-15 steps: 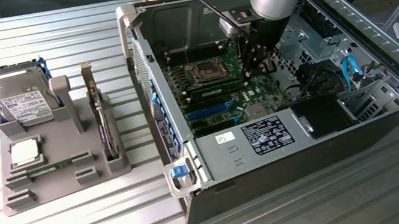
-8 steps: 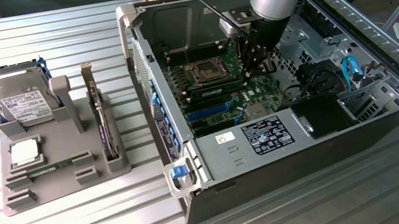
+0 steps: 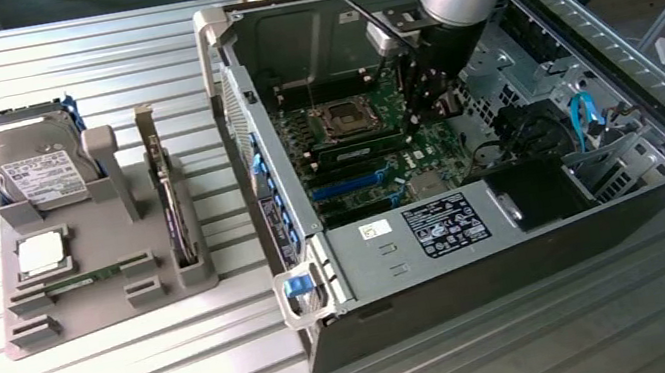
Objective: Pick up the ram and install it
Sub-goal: 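Press down the ram until it locks into place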
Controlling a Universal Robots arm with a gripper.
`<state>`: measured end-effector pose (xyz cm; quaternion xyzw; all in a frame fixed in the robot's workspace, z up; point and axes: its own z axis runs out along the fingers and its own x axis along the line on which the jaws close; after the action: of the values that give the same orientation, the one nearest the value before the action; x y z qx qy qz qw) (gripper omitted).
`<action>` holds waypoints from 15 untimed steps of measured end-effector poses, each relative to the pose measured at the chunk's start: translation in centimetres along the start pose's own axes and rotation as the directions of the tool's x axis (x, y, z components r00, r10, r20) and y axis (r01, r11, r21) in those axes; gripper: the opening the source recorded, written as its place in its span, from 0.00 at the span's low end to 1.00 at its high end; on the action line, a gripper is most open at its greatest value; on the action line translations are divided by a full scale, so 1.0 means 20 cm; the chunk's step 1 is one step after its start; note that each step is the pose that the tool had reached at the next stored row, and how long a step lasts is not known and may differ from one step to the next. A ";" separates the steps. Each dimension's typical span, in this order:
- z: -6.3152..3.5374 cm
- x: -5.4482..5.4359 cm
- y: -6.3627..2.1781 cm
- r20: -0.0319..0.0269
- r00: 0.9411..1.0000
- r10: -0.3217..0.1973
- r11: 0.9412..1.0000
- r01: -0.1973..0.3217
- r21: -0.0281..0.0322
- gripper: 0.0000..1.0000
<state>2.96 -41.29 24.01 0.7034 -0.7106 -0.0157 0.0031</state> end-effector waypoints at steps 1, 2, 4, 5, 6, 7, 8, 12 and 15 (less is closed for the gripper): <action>0.000 0.00 0.000 0.000 1.000 0.000 1.000 0.000 0.000 0.10; 0.000 0.00 0.000 0.000 1.000 0.000 1.000 0.000 0.000 0.10; 0.000 0.00 0.000 0.000 1.000 0.000 1.000 0.000 0.000 0.10; 0.000 0.00 0.000 0.000 1.000 0.000 1.000 0.000 0.000 0.10; 0.000 0.00 0.000 0.000 1.000 0.000 1.000 0.000 0.000 0.10; 0.000 0.00 0.002 0.000 1.000 0.000 1.000 0.000 0.000 0.10; 0.000 0.00 0.012 0.000 1.000 0.000 1.000 0.000 0.000 0.10; 0.004 0.00 0.094 0.000 1.000 0.000 1.000 0.000 0.000 0.10; 0.006 0.00 0.156 0.000 1.000 0.000 1.000 0.000 0.000 0.10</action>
<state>-0.16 -41.29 23.97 0.7035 -0.7105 -0.0156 0.0029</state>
